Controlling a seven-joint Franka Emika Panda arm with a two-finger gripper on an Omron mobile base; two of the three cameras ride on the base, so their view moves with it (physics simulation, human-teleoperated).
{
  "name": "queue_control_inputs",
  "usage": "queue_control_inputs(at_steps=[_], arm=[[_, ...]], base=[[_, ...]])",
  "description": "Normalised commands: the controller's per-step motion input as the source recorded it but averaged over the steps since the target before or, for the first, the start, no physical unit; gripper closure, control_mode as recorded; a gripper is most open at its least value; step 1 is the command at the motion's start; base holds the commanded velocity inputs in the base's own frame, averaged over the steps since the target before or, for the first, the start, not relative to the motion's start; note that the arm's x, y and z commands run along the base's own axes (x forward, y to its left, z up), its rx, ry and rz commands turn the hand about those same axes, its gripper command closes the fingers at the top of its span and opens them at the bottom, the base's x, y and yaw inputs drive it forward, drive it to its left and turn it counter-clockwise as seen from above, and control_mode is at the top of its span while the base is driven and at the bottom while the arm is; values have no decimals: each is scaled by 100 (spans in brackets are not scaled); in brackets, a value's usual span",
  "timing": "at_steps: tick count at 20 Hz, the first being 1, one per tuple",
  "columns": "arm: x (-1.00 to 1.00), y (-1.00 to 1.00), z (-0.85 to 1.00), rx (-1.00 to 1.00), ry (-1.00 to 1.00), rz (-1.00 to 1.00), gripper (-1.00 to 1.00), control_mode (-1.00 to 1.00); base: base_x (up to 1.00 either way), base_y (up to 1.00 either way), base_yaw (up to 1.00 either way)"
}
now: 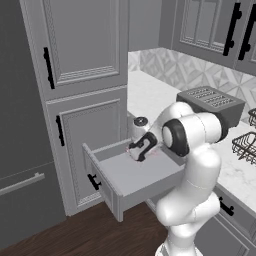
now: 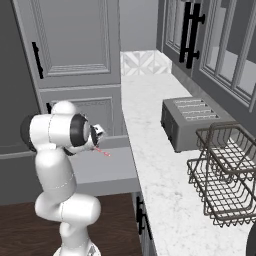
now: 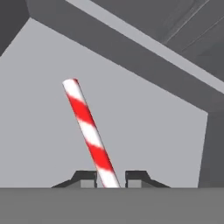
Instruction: Take a straw from the drawer in front and place it inside the glass cup on the dining counter.
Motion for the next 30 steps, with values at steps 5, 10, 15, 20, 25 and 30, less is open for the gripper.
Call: queue_control_inputs(at_steps=[5,10,15,20,25,30], arm=[[-1,0,100,-1,-10,-61,100,-100],[-40,0,100,1,-20,-51,100,-100],[-47,-2,100,14,-5,-38,100,-100],[-37,-1,84,23,0,-23,100,-100],[-23,-21,48,23,0,-15,100,-100],[-10,-7,6,6,0,-5,100,100]], base=[[0,0,0],[0,0,0],[0,0,0],[0,0,0],[0,0,0],[-51,-6,-5]])
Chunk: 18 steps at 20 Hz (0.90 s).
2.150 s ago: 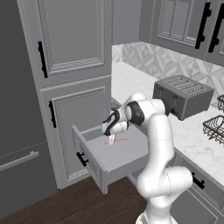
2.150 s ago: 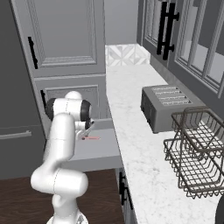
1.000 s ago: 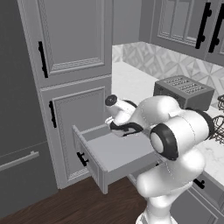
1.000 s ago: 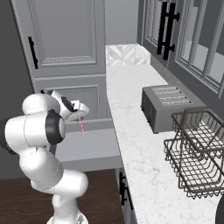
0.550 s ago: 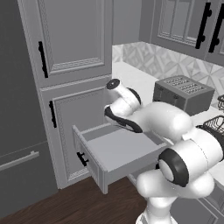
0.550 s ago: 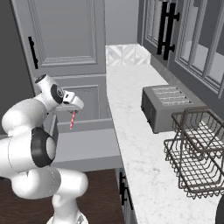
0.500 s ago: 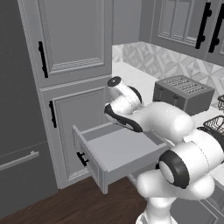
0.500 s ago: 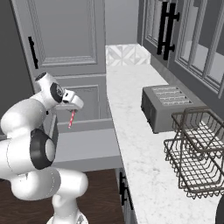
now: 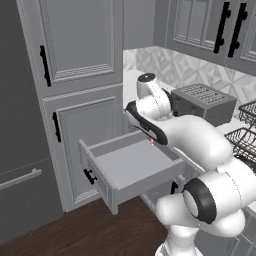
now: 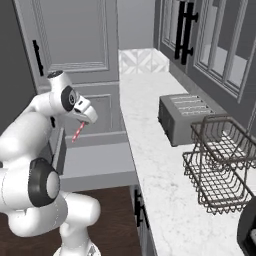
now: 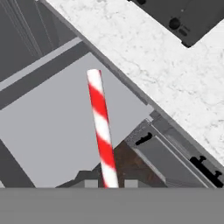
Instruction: Take a straw from the drawer in front and place it inside the glass cup on the dining counter.
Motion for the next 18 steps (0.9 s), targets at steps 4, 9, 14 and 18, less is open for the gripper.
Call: queue_control_inputs(at_steps=[4,9,14,18], arm=[[0,0,0,0,0,0,100,100],[0,0,0,0,0,0,100,100],[0,0,0,0,0,0,100,100],[0,0,0,0,0,0,100,100]], base=[[-100,1,-2],[-93,40,32],[-29,57,88],[-14,36,100]])
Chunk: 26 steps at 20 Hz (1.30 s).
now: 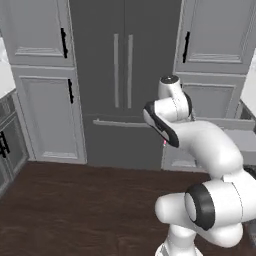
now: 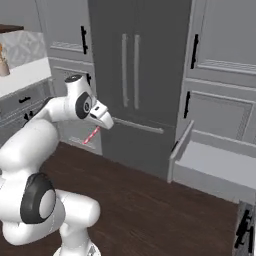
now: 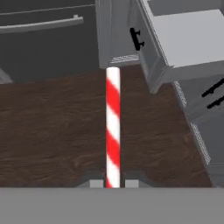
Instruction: Take a straw from the drawer in front and place it inside the glass cup on the dining counter.
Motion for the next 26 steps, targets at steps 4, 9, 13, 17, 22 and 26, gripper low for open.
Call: queue_control_inputs(at_steps=[4,9,13,17,22,26], arm=[[0,0,0,0,0,0,100,100],[0,0,0,0,0,0,100,100],[0,0,0,0,0,0,100,100],[0,0,0,0,0,0,100,100],[0,0,0,0,0,0,100,100],[0,0,0,0,0,0,100,100]], base=[[-5,37,99],[0,42,96],[0,45,94],[0,53,92],[0,60,88],[12,53,79]])
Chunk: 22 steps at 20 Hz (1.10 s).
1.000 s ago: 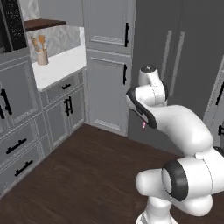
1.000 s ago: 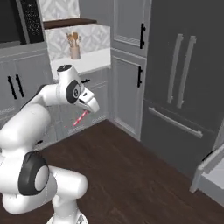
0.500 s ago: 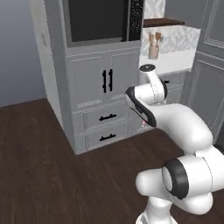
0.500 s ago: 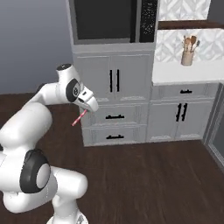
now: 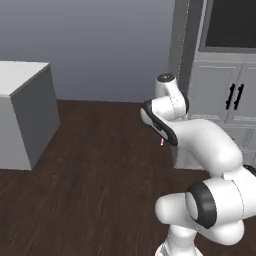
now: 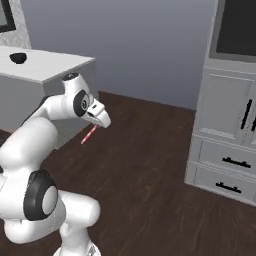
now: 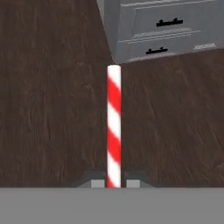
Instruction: Take a straw from the drawer in front and place it inside the glass cup on the dining counter.
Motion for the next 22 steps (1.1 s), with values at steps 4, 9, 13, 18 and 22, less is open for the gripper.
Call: queue_control_inputs(at_steps=[4,9,13,18,22], arm=[[0,0,0,0,0,0,100,100],[0,0,0,0,0,0,100,100],[0,0,0,0,0,0,100,100],[0,0,0,0,0,0,100,100],[0,0,0,0,0,0,100,100]], base=[[68,42,53],[100,22,20],[100,18,1],[100,8,-2],[100,1,-6]])
